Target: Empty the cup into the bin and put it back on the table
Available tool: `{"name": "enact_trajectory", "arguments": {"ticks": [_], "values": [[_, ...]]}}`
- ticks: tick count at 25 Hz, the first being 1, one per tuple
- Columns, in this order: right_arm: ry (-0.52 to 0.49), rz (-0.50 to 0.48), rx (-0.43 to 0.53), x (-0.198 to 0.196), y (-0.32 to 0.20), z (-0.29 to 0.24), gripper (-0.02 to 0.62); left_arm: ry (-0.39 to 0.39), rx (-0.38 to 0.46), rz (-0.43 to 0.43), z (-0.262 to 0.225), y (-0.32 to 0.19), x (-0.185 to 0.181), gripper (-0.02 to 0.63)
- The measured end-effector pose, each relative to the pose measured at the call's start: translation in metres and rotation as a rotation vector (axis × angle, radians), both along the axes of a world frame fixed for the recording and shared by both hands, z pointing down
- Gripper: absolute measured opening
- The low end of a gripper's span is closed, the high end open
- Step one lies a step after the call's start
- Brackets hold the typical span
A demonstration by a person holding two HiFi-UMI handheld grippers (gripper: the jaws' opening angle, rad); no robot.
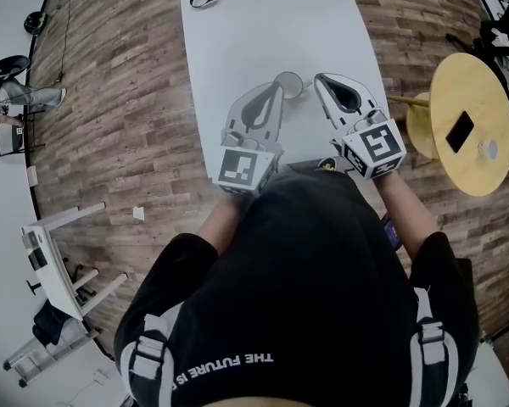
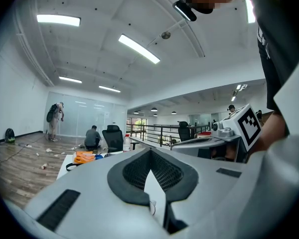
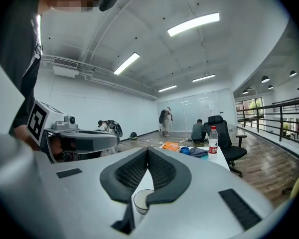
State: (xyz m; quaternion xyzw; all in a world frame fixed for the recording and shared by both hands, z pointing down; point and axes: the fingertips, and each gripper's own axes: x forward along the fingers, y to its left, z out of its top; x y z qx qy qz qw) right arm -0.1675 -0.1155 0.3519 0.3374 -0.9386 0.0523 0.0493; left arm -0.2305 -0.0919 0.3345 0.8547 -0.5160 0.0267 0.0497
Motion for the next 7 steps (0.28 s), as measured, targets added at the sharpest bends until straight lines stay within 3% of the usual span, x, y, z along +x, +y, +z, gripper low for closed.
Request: {"name": "enact_trajectory", "arguments": {"ticks": [7], "values": [[0.001,-0.004,0.003,-0.0001,0.0011,0.0013,0.016,-0.032,0.003,-0.003,0.005,-0.0014,-0.006,0.021]]}}
